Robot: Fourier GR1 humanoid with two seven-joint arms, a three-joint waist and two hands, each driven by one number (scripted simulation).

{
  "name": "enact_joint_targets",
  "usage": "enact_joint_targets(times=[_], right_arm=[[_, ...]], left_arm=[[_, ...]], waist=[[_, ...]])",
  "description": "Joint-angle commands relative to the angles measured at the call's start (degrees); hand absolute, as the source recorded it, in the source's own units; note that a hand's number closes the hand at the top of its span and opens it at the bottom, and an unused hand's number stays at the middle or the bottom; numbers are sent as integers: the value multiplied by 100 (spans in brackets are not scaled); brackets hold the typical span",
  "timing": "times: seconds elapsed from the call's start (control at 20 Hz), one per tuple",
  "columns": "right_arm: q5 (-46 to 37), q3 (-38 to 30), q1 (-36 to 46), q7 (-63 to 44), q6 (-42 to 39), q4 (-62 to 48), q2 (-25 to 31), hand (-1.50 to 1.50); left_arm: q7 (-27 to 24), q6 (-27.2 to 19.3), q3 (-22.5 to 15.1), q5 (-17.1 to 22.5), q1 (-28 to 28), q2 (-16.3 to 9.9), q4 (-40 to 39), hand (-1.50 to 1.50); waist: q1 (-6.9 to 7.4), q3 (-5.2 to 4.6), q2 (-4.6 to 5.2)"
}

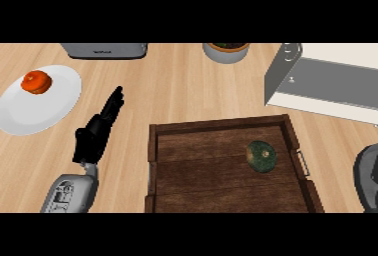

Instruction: Pick the sweet potato from the tray and place it in the tiered shelf

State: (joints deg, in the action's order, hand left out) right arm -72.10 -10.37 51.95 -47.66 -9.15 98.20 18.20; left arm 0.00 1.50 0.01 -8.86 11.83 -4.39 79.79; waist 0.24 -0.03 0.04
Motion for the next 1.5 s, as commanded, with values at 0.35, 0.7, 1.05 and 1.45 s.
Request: enact_joint_targets(times=[0.35,0.7,1.05,1.45], right_arm=[[-159,2,17,1158,1848,-1930,257,150],[1199,-838,-191,1941,2846,-1875,208,150],[1797,-1023,-438,2601,3401,-2442,378,150],[484,-1099,-372,1272,3496,-3177,886,-150]], left_arm=[[107,-5,14,-29,97,5,48,0],[273,179,108,165,-4,-104,306,0],[228,152,-39,69,-352,-29,545,0],[-6,173,74,122,-277,-73,361,0]], waist=[[38,2,19],[14,7,9],[8,4,-6],[-6,-3,-12]])
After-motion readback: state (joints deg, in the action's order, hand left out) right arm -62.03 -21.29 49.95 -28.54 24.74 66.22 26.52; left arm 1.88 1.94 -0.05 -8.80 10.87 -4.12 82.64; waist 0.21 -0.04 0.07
